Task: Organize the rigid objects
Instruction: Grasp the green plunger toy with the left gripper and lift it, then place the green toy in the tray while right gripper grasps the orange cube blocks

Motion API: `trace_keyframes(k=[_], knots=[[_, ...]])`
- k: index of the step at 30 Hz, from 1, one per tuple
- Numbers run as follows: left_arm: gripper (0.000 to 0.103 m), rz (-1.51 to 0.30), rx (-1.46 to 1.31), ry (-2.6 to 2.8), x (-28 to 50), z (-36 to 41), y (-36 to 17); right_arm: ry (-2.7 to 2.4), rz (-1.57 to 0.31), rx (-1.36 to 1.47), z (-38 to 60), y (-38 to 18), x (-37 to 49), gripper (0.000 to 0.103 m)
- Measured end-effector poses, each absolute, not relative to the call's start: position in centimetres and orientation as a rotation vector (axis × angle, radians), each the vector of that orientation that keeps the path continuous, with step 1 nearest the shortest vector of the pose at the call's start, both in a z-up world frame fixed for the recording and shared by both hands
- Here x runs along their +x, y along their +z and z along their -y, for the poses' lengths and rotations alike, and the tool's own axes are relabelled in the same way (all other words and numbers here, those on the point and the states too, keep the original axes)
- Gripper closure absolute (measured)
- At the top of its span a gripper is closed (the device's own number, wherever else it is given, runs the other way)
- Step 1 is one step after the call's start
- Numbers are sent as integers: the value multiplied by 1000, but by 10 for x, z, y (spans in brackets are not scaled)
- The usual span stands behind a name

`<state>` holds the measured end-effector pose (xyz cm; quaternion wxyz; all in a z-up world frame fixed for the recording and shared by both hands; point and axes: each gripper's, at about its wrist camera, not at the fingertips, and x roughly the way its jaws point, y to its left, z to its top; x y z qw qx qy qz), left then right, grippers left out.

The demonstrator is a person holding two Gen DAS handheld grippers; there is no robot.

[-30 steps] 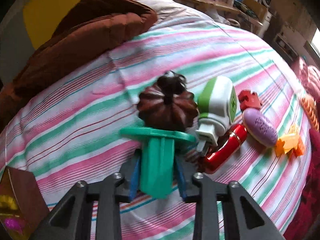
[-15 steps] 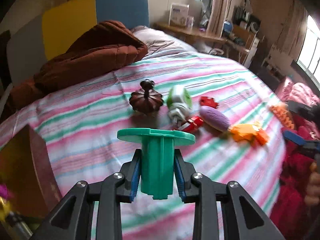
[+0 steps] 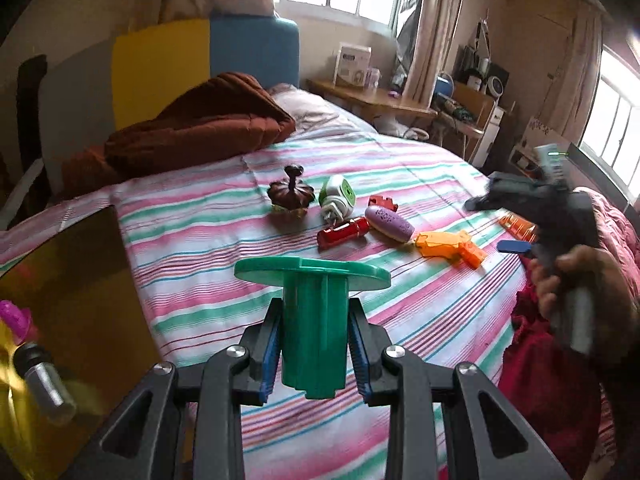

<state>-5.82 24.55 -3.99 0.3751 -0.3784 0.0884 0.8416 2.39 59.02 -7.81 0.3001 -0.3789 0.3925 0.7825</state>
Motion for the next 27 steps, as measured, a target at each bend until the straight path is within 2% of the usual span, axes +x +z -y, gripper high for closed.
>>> trace_keyframes(k=[6,10,12,17,19,24,26,27], knots=[[73,-174,-974,2162,-52,-222,-35,1995,-871,-1119,-603,-93,9,21],[73,-162,-978,2168,-48,-213,-36,1893,-895,-1167,-614,-109,13,35],[73,-150,-983,2167,-47,-209,-35,1934,-905,-1199,-610,-110,8,35],[73,-140,-977,2184,-40,-195,-33,2053,-888,-1323,-588,-116,-9,49],[73,-137,-977,2197,-38,-188,-32,2058,-831,-1337,-585,-116,-12,49],[73,-116,-992,2217,-37,-174,-31,2052,-873,-1296,-595,-115,-7,48],[73,-108,-991,2228,-36,-168,-30,2054,-914,-1275,-598,-114,-6,32],[73,-103,-990,2234,-36,-164,-29,2051,-917,-1267,-596,-114,-4,31]])
